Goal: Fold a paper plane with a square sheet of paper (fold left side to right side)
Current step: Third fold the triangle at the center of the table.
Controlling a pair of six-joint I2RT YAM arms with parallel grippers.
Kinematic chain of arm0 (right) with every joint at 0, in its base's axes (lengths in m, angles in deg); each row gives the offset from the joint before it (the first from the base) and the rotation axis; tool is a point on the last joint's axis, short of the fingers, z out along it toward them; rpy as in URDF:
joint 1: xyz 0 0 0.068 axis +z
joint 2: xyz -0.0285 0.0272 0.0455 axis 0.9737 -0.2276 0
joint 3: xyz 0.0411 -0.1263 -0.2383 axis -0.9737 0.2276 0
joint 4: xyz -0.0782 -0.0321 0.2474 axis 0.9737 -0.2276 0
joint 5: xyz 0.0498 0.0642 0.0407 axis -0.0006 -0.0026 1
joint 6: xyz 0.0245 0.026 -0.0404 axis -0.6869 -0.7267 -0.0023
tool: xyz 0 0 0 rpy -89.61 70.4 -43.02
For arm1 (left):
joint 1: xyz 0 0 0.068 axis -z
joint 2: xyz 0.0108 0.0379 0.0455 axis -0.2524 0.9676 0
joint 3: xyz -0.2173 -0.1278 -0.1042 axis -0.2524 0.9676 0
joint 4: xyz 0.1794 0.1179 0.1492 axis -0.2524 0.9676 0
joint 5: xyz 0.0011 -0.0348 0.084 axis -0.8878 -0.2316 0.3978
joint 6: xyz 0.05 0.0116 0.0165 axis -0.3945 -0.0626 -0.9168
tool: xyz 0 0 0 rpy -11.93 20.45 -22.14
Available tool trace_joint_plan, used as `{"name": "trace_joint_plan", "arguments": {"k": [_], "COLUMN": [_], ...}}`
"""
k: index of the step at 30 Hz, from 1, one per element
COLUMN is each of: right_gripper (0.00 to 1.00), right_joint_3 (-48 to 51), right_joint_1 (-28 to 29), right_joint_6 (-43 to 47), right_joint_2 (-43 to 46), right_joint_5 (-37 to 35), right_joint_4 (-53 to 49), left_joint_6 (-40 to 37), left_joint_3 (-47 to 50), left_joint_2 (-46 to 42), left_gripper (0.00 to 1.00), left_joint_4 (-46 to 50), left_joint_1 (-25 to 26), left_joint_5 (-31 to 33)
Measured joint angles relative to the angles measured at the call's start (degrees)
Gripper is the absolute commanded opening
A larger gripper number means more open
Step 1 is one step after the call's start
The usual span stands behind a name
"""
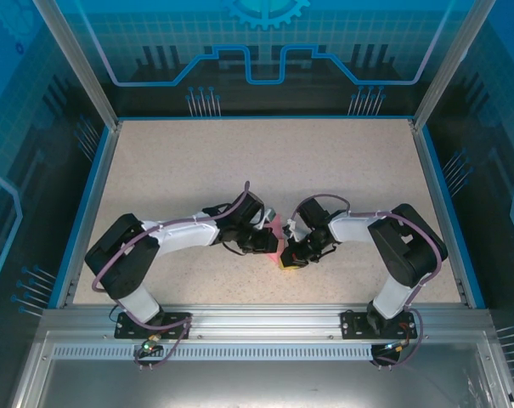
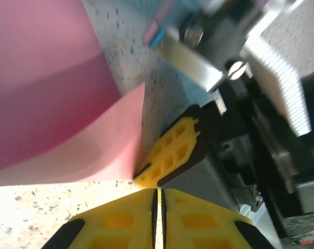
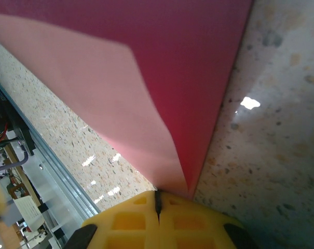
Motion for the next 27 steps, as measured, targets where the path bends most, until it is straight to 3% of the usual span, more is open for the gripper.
{"name": "trace_joint_plan", "arguments": {"k": [11, 27], "right_gripper": [0.0, 0.0], "right_joint_3": [0.0, -0.17], "right_joint_1": [0.0, 0.0], "right_joint_6": [0.02, 0.68], "right_joint_2": [0.0, 0.0], "right_joint_5": [-0.04, -0.33], "right_joint_4": [-0.09, -0.48], "left_joint_6": [1.44, 0.83], "left_joint_3": [1.27, 1.29], "left_joint_2": [4.76, 8.92], "left_gripper": [0.09, 0.06], "left_joint_4": [-6.01, -6.75], "left_joint_1": [0.52, 0.5], "left_joint_5": [-1.46, -1.49]}}
